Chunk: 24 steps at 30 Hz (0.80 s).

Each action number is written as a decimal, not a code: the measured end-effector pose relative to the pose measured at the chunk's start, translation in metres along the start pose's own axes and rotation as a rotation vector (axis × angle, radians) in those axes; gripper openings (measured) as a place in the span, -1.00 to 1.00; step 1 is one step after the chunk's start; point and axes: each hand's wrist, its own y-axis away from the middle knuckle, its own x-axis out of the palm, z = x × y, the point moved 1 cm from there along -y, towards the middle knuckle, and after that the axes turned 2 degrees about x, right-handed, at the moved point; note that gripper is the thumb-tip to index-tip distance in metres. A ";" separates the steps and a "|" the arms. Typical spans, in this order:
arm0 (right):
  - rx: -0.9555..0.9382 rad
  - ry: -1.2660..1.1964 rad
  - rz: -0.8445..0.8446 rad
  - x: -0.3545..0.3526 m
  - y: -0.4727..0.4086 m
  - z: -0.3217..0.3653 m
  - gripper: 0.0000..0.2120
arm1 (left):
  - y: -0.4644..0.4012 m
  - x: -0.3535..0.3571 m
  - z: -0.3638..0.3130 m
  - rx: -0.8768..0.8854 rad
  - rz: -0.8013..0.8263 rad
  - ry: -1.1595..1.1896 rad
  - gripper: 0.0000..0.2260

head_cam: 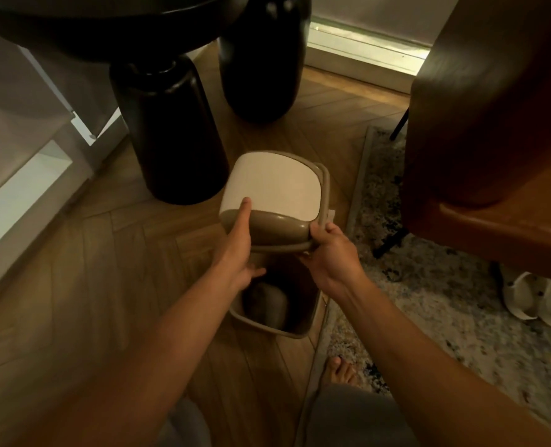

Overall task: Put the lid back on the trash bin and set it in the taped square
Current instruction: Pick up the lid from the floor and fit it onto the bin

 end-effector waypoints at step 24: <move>-0.364 0.789 -0.076 -0.027 0.030 0.043 -0.17 | -0.008 -0.009 -0.017 0.358 0.101 -0.360 0.09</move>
